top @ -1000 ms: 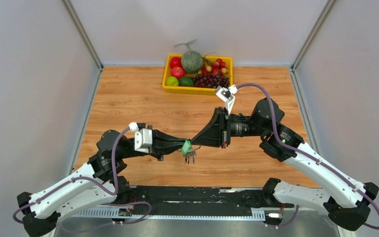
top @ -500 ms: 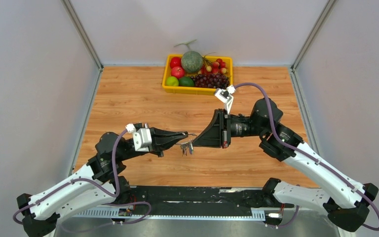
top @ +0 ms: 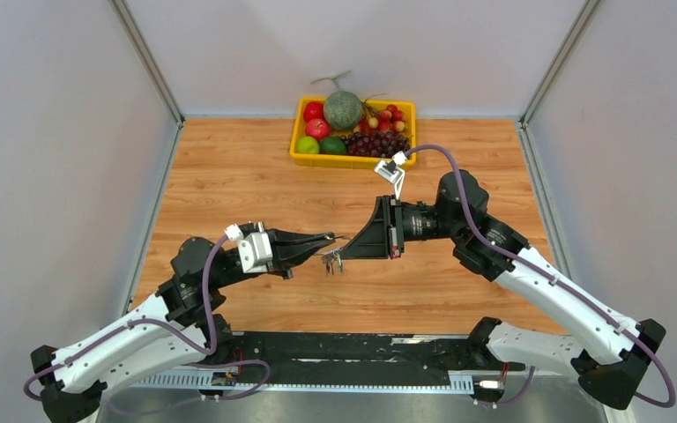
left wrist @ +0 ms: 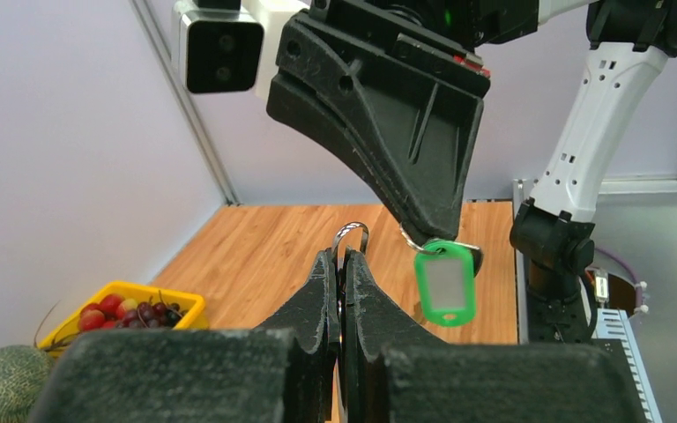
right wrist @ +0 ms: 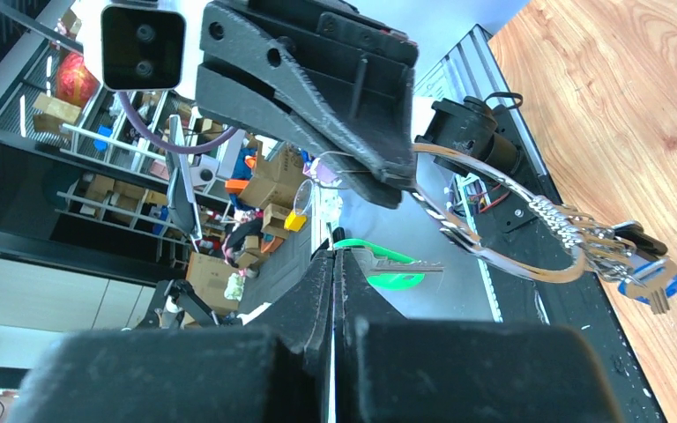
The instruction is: Put the keys on the keyring
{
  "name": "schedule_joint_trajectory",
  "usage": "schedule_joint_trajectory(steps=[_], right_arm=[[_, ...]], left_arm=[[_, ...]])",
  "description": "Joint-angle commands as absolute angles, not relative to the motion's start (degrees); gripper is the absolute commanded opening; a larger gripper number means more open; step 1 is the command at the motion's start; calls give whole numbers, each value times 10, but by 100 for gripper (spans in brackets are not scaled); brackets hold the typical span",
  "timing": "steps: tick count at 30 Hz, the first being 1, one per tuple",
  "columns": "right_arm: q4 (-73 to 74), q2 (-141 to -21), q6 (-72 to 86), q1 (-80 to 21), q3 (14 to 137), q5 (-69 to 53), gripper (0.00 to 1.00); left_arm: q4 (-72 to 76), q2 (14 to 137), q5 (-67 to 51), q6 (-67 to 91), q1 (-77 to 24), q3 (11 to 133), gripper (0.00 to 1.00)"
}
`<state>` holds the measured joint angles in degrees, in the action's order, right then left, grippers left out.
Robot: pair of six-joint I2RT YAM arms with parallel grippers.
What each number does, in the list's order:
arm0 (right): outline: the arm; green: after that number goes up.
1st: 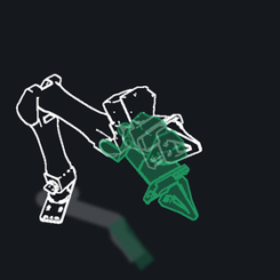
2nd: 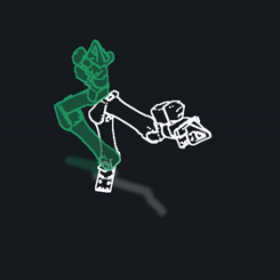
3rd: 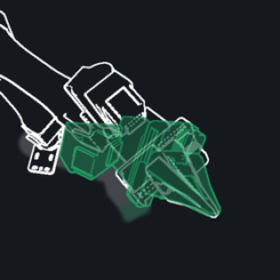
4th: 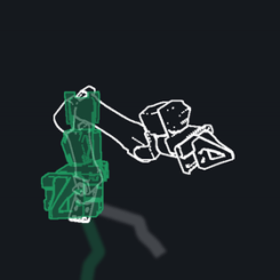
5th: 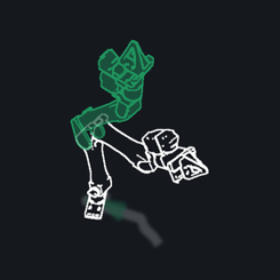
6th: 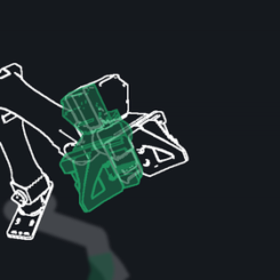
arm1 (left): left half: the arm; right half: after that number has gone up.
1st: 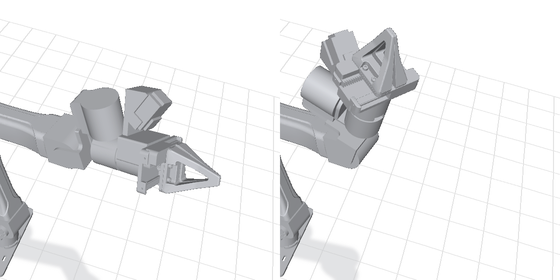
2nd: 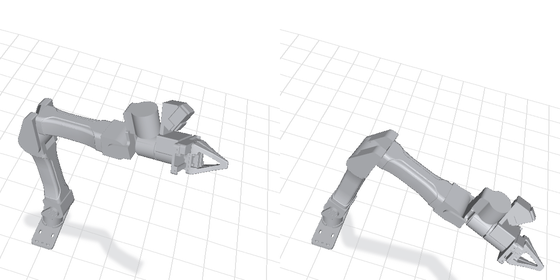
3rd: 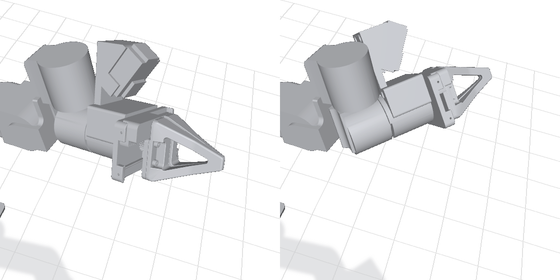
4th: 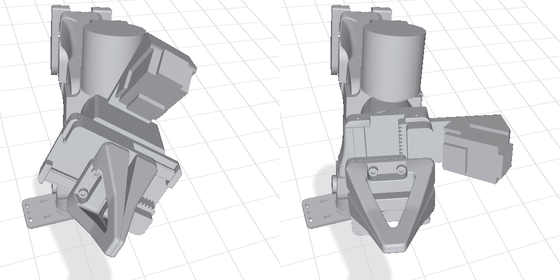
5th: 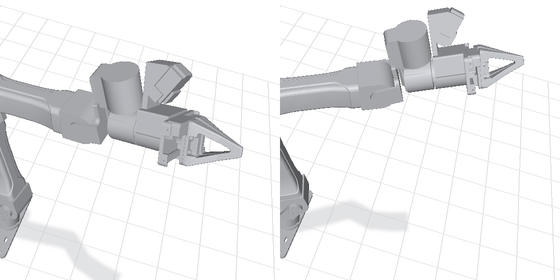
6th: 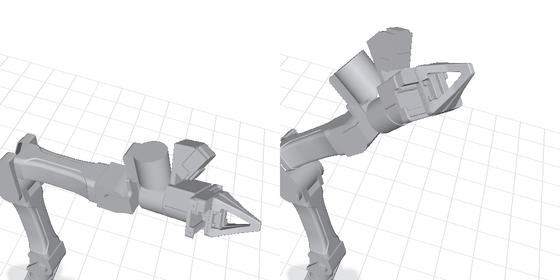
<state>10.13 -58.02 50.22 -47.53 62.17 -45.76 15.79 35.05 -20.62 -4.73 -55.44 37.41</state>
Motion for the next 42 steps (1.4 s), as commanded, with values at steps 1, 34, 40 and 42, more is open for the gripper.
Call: schedule_joint_trajectory(steps=[1,34,40,42], right_arm=[[90,-585,531,-469,624,-457,0],[52,-603,567,-465,634,-453,0],[47,-609,573,-466,635,-452,0],[45,-611,574,-465,637,-452,0]], left_arm=[[190,339,-214,-66,-556,379,0],[187,335,-242,-67,-565,375,0],[187,337,-246,-67,-567,376,0],[186,338,-247,-67,-568,376,0]])
